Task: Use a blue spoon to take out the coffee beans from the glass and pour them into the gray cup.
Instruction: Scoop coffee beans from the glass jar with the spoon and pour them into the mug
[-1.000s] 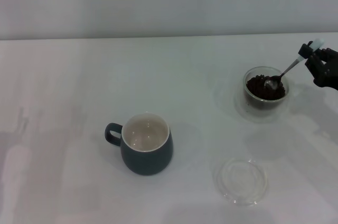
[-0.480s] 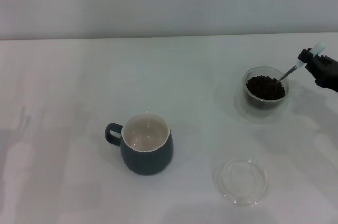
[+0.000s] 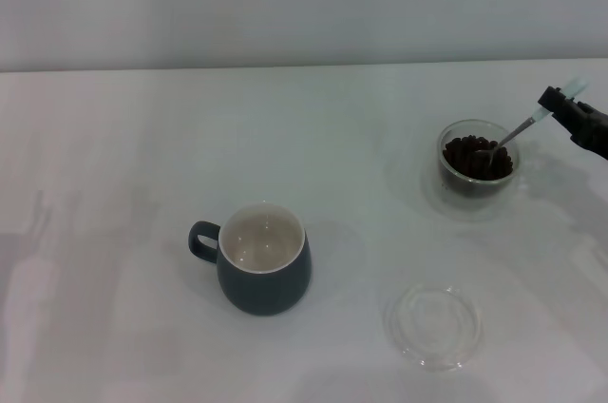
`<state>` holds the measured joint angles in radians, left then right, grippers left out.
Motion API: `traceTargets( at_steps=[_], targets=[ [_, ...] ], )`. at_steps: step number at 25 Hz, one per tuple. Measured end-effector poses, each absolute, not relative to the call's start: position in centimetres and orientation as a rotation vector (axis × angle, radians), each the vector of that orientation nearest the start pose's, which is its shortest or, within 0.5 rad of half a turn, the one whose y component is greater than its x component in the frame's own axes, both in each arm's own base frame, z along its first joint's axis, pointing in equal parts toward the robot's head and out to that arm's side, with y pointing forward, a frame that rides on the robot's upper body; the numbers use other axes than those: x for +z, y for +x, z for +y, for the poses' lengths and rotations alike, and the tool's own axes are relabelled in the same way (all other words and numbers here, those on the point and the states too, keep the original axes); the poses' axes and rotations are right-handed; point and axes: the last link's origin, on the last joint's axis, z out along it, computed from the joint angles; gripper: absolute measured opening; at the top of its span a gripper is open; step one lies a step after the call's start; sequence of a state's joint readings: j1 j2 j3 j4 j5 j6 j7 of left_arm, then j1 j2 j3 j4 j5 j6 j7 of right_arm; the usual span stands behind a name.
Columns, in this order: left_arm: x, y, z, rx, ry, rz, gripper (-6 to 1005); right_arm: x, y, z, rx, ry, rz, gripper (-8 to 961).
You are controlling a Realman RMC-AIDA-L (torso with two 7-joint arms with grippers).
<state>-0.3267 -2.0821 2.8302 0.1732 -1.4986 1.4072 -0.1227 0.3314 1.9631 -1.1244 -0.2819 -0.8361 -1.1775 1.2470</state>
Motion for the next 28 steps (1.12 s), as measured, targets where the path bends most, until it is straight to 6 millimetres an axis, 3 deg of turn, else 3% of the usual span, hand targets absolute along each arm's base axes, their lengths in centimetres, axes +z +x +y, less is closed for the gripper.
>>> traceTargets(
  at_steps=[18, 28],
  targets=[
    [0.0, -35.3, 27.7, -0.731, -1.409, -0.553, 873, 3.6, 36.9, 32.1, 1.119, -1.627, 1.374, 141],
    [0.1, -35.4, 27.7, -0.728, -1.410, -0.550, 872, 3.9, 36.8, 32.3, 1.164, -1.589, 1.432, 141]
  ],
)
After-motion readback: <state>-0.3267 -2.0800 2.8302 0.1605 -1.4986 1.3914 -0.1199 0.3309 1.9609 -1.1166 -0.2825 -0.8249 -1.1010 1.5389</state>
